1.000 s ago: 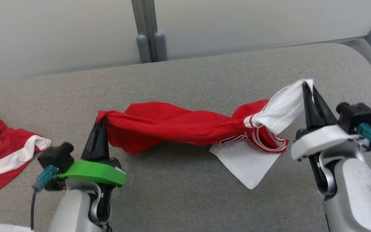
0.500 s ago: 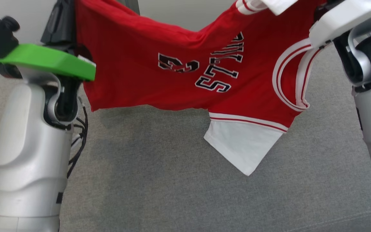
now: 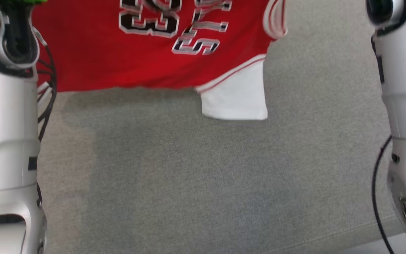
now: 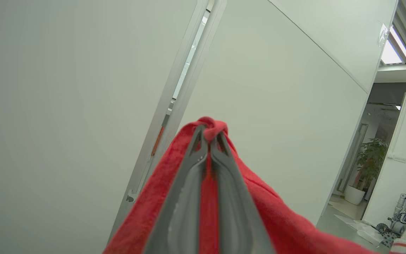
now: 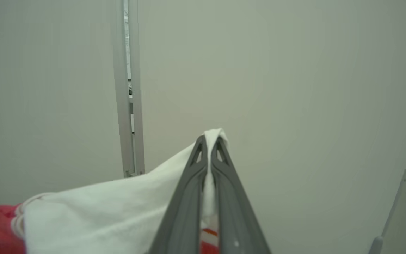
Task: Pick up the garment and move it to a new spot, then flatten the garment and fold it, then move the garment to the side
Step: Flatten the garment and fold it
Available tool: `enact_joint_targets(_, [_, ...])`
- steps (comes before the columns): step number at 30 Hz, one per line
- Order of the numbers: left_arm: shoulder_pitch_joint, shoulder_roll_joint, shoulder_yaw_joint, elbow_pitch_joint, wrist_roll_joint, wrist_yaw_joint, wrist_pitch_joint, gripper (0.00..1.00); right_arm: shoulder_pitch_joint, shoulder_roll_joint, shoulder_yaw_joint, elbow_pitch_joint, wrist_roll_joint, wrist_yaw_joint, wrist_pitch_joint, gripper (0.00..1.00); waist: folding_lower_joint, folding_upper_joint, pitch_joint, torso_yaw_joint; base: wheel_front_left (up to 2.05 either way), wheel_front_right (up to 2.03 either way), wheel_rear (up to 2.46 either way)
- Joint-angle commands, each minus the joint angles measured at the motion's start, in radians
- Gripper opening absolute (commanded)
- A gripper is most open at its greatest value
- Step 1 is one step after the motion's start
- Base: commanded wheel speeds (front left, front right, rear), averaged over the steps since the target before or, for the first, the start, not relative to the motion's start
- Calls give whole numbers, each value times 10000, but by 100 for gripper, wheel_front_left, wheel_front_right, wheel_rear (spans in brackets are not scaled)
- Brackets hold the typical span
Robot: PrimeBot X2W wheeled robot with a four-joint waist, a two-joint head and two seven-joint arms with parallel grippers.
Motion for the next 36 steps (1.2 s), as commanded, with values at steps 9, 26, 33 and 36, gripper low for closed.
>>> enact_joint_targets(9, [-1630, -785, 1529, -1112, 1287, -165, -951, 0, -2385, 911, -2409, 94, -1819, -10, -2948, 0, -1, 0, 1829, -208, 0, 0, 0])
enact_joint_targets(26, [3947, -1402, -95, -2137, 163, -814, -944, 0, 2486, -1461, 807, -1485, -877, -12, -2242, 0, -1, 0, 849, 976, 0, 0, 0])
enact_joint_targets(33, [7014, -1118, -536, -2372, -698, -815, -945, 0, 6141, -1826, 327, -3228, 812, -12, 543, 0, -1, 0, -237, 1028, 0, 0, 0])
enact_joint_targets(36, [7958, -841, -939, -2232, -921, -816, -946, 0, 7616, -1683, -193, -3783, 970, -12, 1727, 0, -1, 0, -595, 1062, 0, 0, 0])
